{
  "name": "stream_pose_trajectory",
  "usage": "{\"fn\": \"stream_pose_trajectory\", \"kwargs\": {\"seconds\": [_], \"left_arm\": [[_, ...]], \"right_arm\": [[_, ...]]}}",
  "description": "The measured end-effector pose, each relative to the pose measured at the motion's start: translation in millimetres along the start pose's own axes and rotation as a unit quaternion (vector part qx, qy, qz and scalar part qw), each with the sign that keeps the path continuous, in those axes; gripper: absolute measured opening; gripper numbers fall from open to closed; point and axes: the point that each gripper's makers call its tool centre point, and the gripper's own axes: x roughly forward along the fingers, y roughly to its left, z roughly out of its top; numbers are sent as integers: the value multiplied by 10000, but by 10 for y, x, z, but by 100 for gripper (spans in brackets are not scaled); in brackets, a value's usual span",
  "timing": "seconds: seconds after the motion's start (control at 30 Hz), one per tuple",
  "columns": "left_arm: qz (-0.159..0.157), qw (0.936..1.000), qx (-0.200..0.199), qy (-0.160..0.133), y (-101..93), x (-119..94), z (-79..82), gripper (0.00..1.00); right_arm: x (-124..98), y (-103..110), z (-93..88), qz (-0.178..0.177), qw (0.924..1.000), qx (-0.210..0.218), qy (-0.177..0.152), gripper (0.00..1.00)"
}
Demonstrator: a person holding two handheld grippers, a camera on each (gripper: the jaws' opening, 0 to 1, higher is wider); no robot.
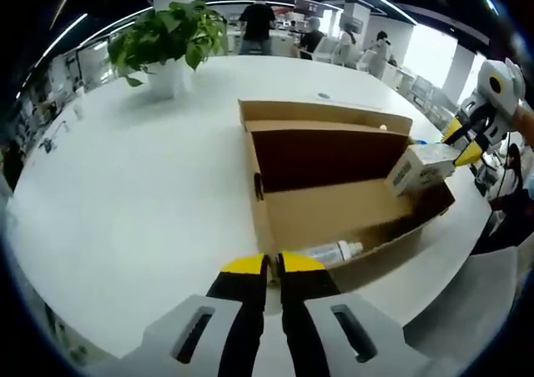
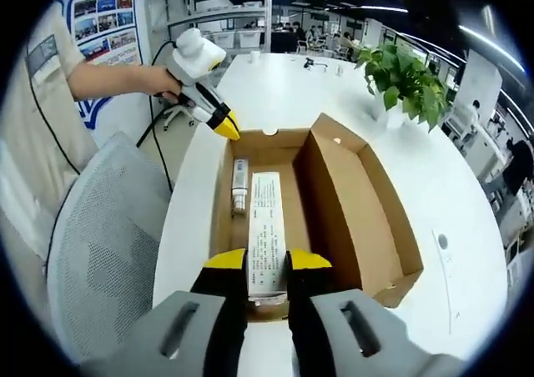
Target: Operate the shoe box by opening the lid, removing the specified soft item, and placing it in the target area until the item is outside and the box remains undamaged.
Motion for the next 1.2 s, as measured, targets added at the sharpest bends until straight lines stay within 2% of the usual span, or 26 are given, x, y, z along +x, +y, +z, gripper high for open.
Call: {"fn": "stream_pose_trajectory", "kwargs": {"seconds": [0.23,0.67,1.2], "left_arm": [[27,10000,8,12,16,10,1,2],[51,10000,30,35,41,37,1,2],[75,10000,29,48,30,38,-8,2]], "right_arm": [[-183,-74,87,-26,9999,-96,-120,14],[-693,-297,156,-202,9992,-229,-244,14],[-1138,-504,-68,-420,9986,-320,-67,14]]}}
